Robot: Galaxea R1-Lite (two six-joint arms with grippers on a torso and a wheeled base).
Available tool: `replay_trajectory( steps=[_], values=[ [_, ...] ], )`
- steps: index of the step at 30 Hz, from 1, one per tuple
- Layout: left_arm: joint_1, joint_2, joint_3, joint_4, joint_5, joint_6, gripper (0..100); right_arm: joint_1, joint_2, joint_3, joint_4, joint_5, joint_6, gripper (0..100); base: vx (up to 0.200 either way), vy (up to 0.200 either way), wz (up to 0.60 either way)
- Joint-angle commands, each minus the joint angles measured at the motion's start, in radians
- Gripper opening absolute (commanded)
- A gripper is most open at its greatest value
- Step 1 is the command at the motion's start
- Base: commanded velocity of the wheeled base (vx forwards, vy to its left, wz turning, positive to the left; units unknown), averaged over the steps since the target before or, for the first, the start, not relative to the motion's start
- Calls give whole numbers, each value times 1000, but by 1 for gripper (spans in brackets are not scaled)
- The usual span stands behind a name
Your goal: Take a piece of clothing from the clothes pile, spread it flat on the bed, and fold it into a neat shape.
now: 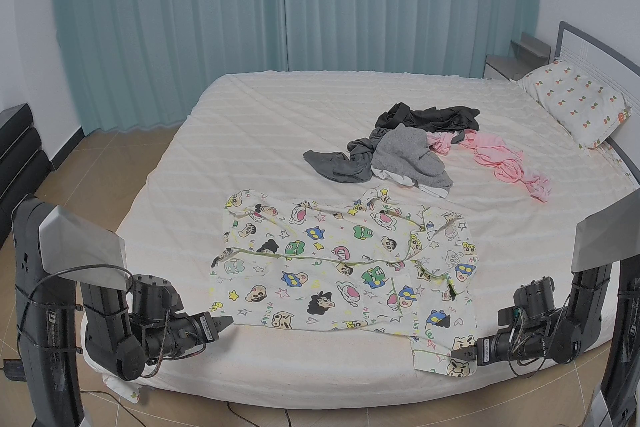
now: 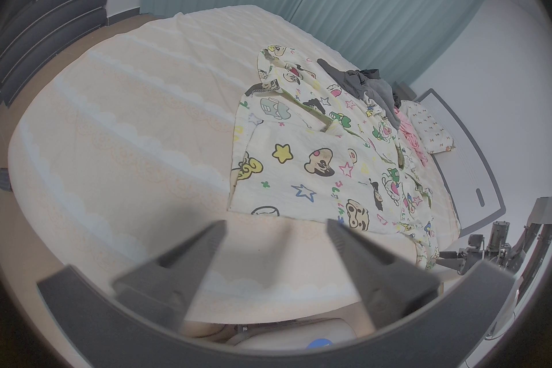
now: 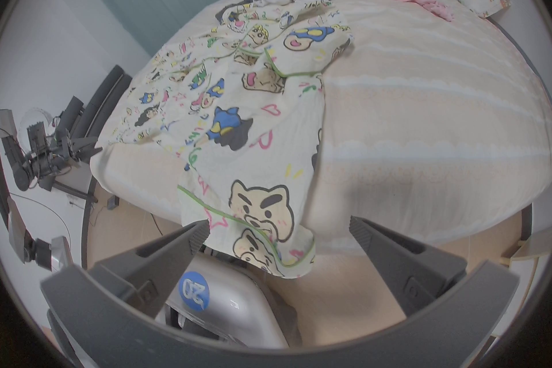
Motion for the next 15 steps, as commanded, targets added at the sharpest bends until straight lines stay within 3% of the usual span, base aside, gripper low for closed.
replay_trajectory(
  steps=[1, 3, 9, 15],
  values=[
    [-10, 24, -37, -2, 7, -2, 100, 19, -1, 42, -85, -1, 56, 100, 0, 0, 0],
    [-20, 33, -46, -2, 17, -2, 100, 20, -1, 48, -113, 1, 73, 100, 0, 0, 0],
    [-77, 102, -123, -1, 146, -2, 100, 26, -1, 61, -171, 5, 121, 100, 0, 0, 0],
    [-89, 114, -155, 5, 163, -2, 100, 34, 2, 72, -227, 7, 162, 100, 0, 0, 0]
  ],
)
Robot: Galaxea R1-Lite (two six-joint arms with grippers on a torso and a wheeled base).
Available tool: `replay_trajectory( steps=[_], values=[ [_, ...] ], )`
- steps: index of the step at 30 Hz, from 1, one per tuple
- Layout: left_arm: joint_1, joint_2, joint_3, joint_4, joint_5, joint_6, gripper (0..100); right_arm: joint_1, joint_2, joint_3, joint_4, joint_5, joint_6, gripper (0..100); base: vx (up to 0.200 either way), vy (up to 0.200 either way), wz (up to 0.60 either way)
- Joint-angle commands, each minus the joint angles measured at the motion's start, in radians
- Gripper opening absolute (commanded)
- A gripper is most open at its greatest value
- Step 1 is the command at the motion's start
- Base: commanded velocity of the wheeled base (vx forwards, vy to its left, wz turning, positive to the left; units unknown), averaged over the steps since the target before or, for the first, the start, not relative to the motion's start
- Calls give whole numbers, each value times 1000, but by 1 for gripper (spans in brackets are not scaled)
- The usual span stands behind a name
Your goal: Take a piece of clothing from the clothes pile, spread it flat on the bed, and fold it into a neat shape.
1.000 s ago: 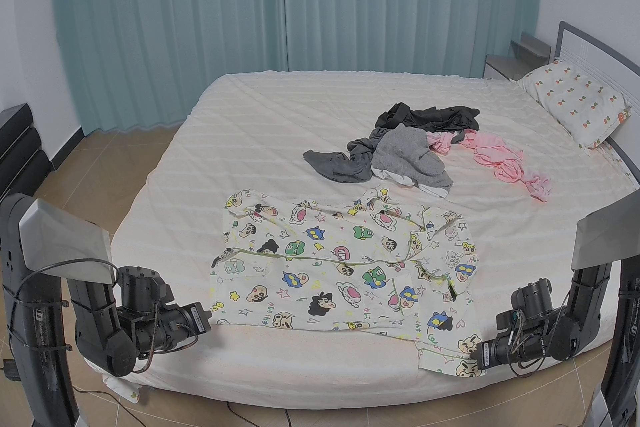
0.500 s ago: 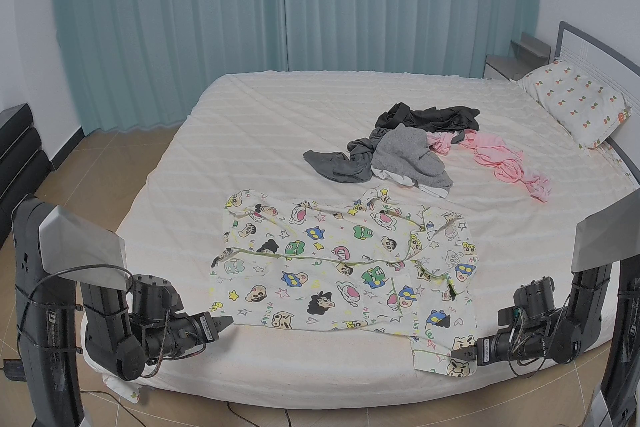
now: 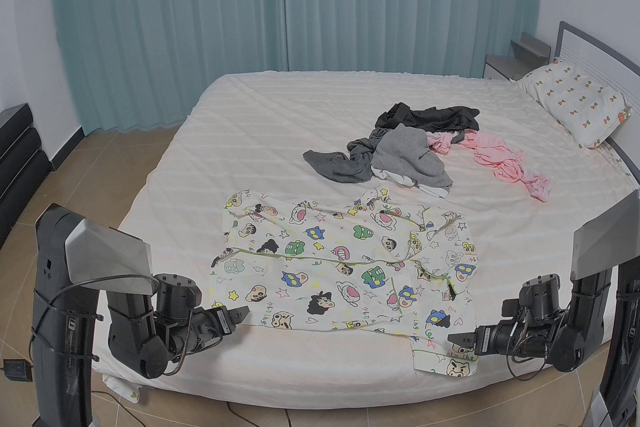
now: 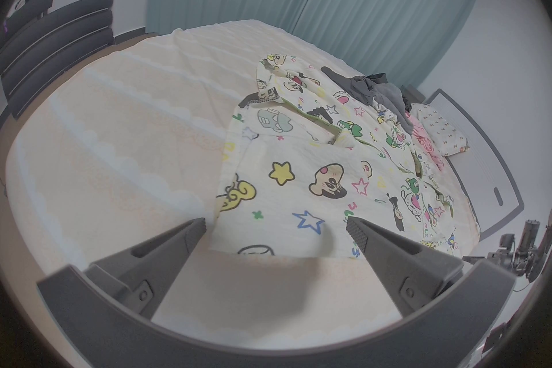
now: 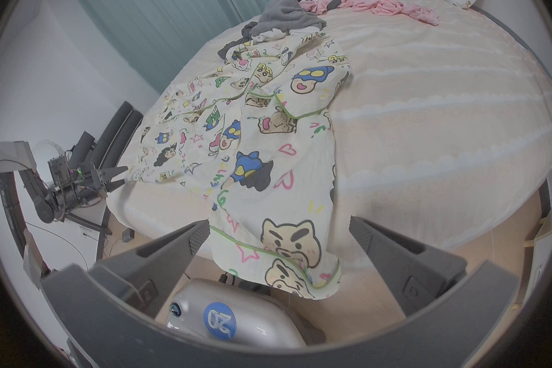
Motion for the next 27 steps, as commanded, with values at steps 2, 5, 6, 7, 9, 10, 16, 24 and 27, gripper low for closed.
replay_trajectory(
  steps=[2, 5, 6, 7, 9, 10, 16, 24, 27],
  values=[
    [-12, 25, -21, 8, 1, 0, 100, 3, 6, 16, -27, 4, 14, 100, 0, 0, 0],
    [-12, 25, -27, 14, 4, 0, 0, 3, 9, 20, -39, 10, 19, 100, 0, 0, 0],
    [-12, 25, -27, 14, 4, 0, 0, 3, 9, 22, -39, 16, 22, 100, 0, 0, 0],
    [-12, 23, -24, 13, 6, -2, 0, 3, 9, 22, -39, 24, 26, 100, 0, 0, 0],
    [-11, 23, -18, 14, 21, 0, 0, 3, 9, 22, -39, 28, 28, 100, 0, 0, 0],
    [-11, 23, -12, 14, 35, 0, 0, 3, 9, 25, -39, 30, 31, 100, 0, 0, 0],
    [0, 2, 16, 14, 53, 1, 0, 3, 9, 65, -48, 39, 19, 100, 0, 0, 0],
    [17, -92, 119, 11, 53, 6, 0, 28, 101, 109, -62, 54, -75, 100, 0, 0, 0],
    [26, -94, 120, 7, 55, 6, 0, 34, 148, 105, -142, 53, -87, 100, 0, 0, 0]
  ],
)
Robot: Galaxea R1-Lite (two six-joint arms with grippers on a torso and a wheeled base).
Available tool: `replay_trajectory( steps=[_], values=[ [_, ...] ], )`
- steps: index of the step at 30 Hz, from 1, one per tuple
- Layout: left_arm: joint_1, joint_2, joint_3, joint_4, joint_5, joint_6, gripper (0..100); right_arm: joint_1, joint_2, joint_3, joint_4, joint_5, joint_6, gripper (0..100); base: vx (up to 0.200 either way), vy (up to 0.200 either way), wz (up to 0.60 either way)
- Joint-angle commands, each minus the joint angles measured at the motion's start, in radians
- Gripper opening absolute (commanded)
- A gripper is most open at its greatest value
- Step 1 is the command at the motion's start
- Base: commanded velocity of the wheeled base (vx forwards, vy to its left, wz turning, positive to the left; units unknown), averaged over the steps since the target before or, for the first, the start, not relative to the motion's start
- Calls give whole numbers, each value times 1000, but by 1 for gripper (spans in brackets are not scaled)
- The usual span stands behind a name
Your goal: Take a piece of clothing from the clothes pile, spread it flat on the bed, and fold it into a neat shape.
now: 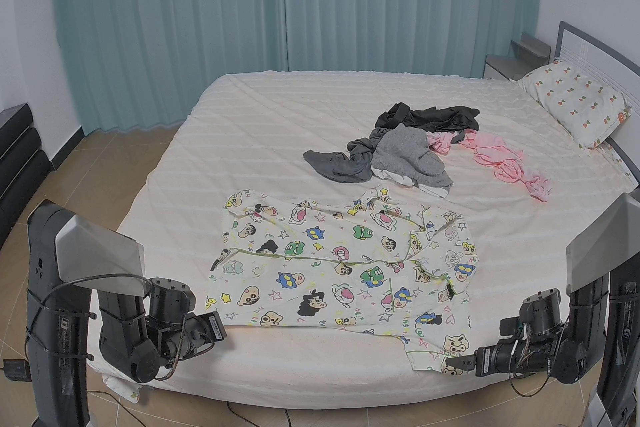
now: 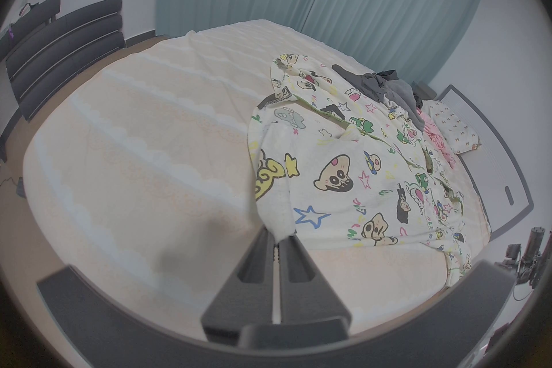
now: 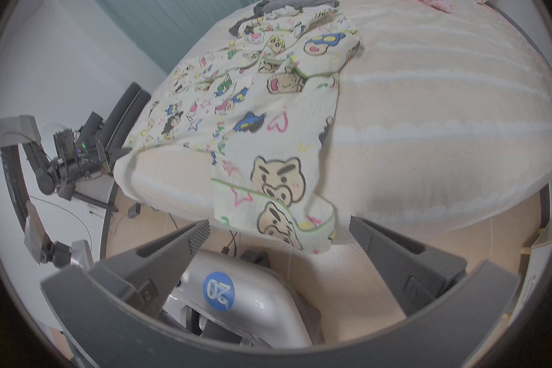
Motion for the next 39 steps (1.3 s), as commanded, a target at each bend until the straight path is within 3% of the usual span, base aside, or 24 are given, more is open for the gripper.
replay_trajectory(
  steps=[1, 6, 11, 24, 27, 38, 39],
  values=[
    [14, -31, 20, -4, 2, 1, 0, 17, 101, -4, -101, -3, -17, 100, 0, 0, 0],
    [11, -26, 11, -6, 0, 2, 0, 60, 171, -48, -158, -61, -30, 100, 0, 0, 0],
    [8, -26, 5, -9, 0, 2, 0, 91, 162, -56, -151, -63, -37, 100, 0, 0, 0],
    [8, -28, 11, -9, -4, 1, 0, 89, 133, -47, -159, -124, -46, 100, 0, 0, 0],
    [7, -31, 17, -9, -4, 2, 0, 94, 101, -76, -158, -167, -33, 100, 0, 0, 0],
    [5, -29, 17, -9, -6, 1, 0, 112, 113, -121, -122, -173, -38, 100, 0, 0, 0],
    [4, -29, 17, -9, -6, 1, 0, 112, 99, -127, -87, -173, -38, 0, 0, 0, 0]
  ],
)
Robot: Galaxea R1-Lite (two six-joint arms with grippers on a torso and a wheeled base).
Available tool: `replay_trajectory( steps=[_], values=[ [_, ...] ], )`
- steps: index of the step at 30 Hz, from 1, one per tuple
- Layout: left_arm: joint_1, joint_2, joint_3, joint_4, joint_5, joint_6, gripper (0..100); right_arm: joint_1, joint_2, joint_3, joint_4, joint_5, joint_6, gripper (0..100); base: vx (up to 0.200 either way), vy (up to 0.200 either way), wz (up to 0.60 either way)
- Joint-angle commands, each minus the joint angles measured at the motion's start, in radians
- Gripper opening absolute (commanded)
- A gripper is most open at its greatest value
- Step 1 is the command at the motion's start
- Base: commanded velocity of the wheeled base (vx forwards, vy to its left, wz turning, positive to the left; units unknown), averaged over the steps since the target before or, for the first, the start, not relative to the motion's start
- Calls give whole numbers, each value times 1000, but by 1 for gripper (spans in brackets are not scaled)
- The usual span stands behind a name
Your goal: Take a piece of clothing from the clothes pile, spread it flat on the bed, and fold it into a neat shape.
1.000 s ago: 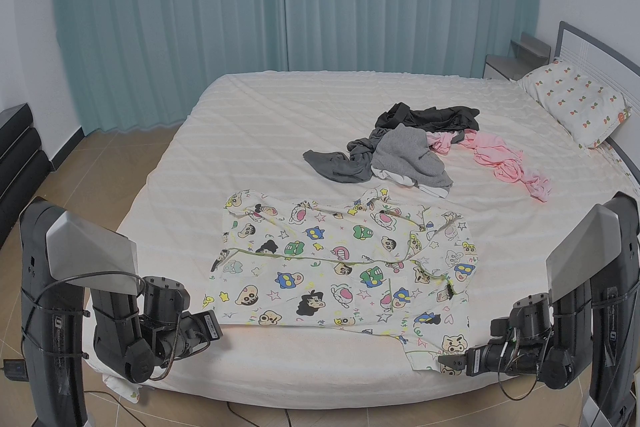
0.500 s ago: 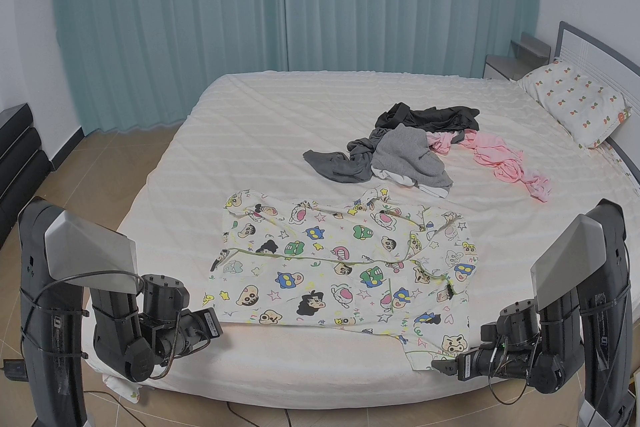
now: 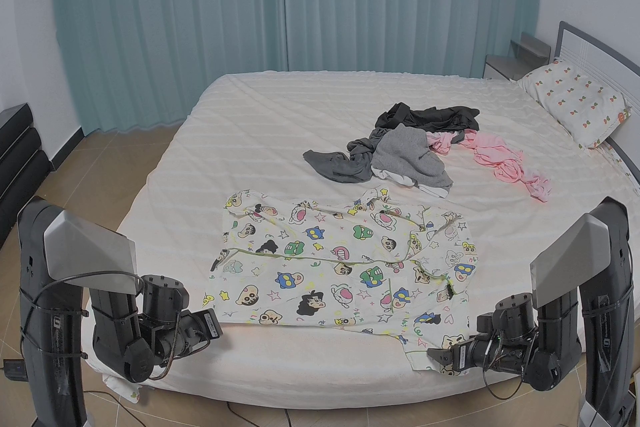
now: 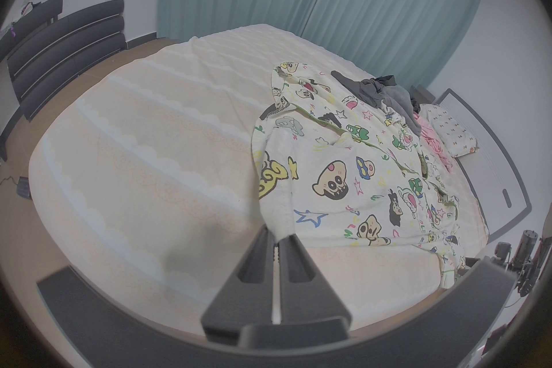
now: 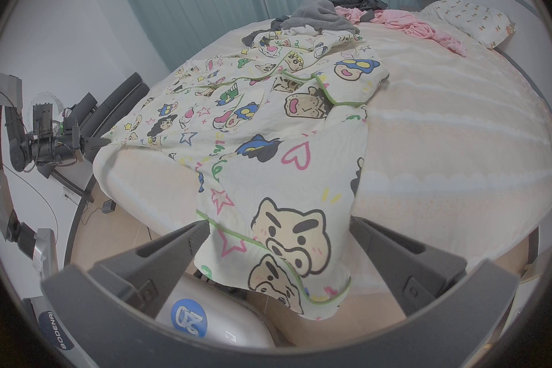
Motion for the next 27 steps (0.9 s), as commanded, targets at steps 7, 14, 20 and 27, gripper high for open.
replay_trajectory(
  steps=[7, 14, 20, 27],
  values=[
    [-2, -8, 14, -2, 0, -1, 0, -10, -25, -5, 44, -4, 1, 0, 0, 0, 0],
    [-2, -24, 57, -2, 0, 3, 0, -58, -33, 86, -45, 39, 9, 0, 0, 0, 0],
    [-2, -48, 108, -2, -1, 29, 0, -139, -72, 152, -40, 171, 6, 0, 0, 0, 0],
    [-2, -62, 152, -2, -4, 59, 0, -165, -51, 157, -39, 185, 0, 0, 0, 0, 0]
  ],
)
